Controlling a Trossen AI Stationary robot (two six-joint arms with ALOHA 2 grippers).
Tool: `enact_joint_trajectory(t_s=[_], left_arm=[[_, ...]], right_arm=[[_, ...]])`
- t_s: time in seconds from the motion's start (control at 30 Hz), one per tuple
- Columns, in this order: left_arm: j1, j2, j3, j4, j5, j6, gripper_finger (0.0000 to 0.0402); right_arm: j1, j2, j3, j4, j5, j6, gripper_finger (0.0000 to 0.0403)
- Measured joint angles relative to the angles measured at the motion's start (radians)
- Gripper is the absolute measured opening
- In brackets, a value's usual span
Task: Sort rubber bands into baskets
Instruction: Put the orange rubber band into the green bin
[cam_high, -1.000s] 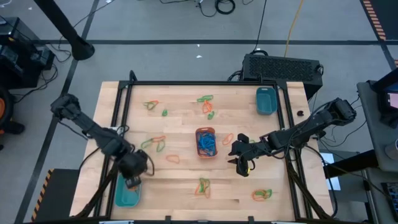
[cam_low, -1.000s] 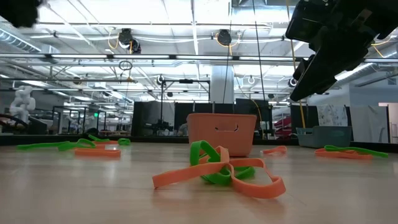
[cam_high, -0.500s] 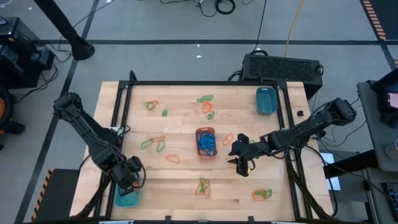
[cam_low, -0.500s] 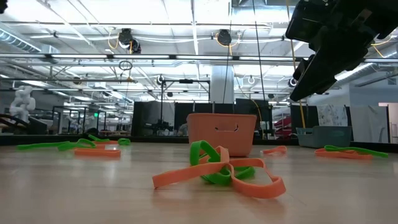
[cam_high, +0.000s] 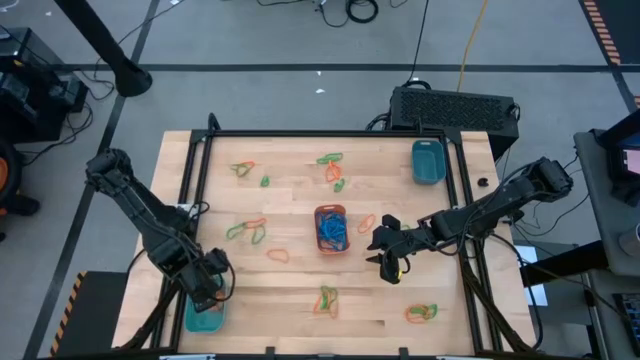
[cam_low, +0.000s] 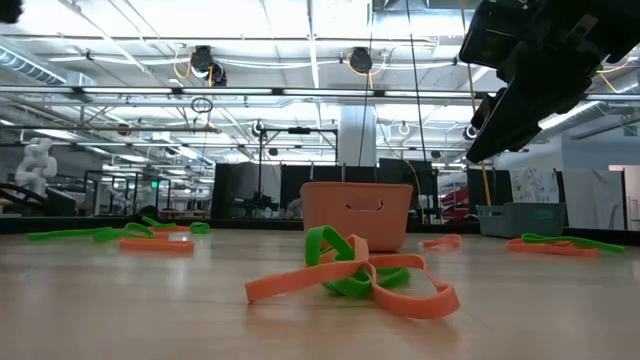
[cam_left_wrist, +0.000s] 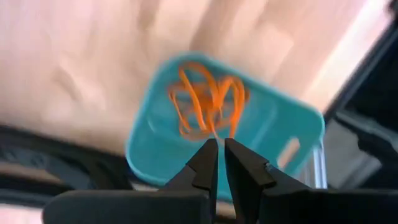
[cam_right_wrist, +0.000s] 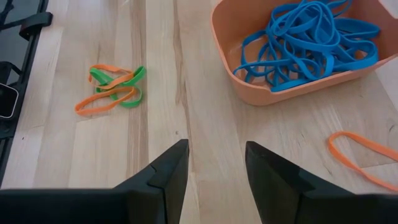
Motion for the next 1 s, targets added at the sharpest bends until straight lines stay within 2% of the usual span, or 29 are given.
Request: enact_joint_trajectory(t_s=[0.17, 0.37, 0.6, 0.7, 0.83, 1.0], left_arm=[[0.046, 0.000, 0.000, 0.004, -0.223, 0.204, 0.0036], [0.168, 0.000, 0.000, 0.051, -0.497, 0.454, 0.0036], [0.319, 0.034, -0.054, 0.382, -0.484, 0.852, 0.0037], [0.363, 0.087, -0.055, 0.399, -0.493, 0.935, 0.0037], [0.408, 0.171, -0.055, 0.403, -0.492, 0.971, 0.0039], [0.438, 0.290, -0.055, 0.404, -0.493, 1.016, 0.0077]], right_arm=[[0.000, 0.000, 0.000, 0.000, 0.000, -0.001, 0.0151], [0.000, 0.000, 0.000, 0.000, 0.018, -0.007, 0.0151], [0.000, 0.000, 0.000, 0.000, 0.024, -0.020, 0.0151], [0.000, 0.000, 0.000, 0.000, 0.024, -0.023, 0.0151], [0.000, 0.000, 0.000, 0.000, 0.024, -0.023, 0.0151], [0.000, 0.000, 0.000, 0.000, 0.024, -0.026, 0.0151]])
